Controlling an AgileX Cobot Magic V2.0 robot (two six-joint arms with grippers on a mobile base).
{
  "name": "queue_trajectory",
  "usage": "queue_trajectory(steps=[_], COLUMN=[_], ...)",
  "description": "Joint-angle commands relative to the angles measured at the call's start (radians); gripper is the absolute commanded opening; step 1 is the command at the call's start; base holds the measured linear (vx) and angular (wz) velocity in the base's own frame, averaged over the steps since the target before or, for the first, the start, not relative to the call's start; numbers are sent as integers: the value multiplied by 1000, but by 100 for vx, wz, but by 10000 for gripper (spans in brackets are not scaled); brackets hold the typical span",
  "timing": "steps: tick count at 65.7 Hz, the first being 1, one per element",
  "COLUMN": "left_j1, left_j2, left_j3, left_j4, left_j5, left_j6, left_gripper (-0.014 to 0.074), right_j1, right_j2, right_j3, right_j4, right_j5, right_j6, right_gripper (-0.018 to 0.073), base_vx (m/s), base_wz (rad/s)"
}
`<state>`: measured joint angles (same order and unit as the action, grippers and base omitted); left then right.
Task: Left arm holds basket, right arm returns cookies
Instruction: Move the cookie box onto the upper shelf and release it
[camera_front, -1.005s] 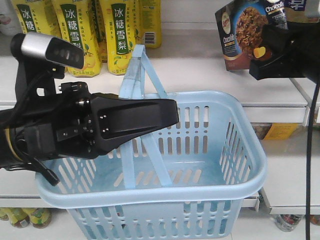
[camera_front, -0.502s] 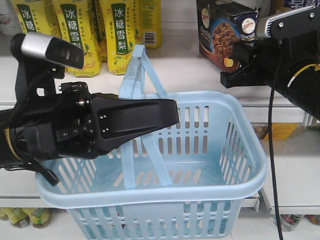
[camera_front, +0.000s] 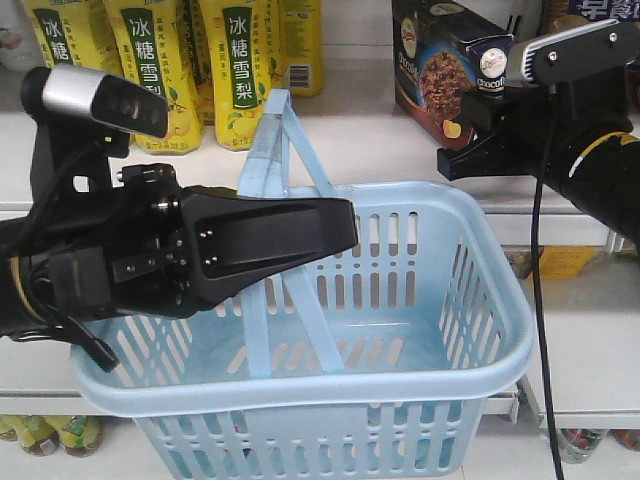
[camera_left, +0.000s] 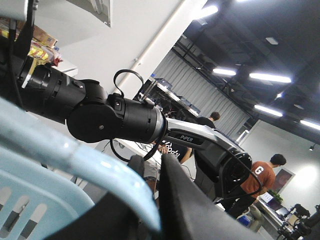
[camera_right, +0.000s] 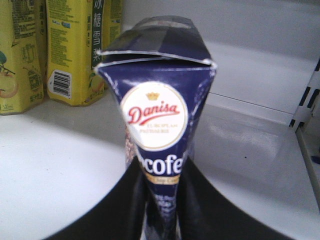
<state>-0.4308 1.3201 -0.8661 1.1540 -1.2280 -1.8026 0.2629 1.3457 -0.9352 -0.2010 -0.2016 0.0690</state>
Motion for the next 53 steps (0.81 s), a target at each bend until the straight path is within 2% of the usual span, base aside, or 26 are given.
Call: queue_trajectory(steps=[1, 13, 20, 53], left_j1=[4, 4, 4, 4], left_j2=[-30, -30, -30, -30], left_j3=[-32, -32, -32, -32], left_j4=[-98, -98, -98, -98], left_j5=[-33, -33, -33, -33], left_j6=[29, 29, 29, 29], left_gripper=[3, 3, 3, 3], right_j1=[-4, -4, -4, -4], right_j2=[-28, -28, -28, -140], right_j3=[-29, -29, -29, -29], right_j4=[0, 1, 37, 53], right_j5=[-77, -76, -75, 35], right_j6=[-5, -4, -4, -8], right_gripper=[223, 496, 584, 580], base_vx=[0, 0, 0, 0], base_wz=[0, 0, 0, 0])
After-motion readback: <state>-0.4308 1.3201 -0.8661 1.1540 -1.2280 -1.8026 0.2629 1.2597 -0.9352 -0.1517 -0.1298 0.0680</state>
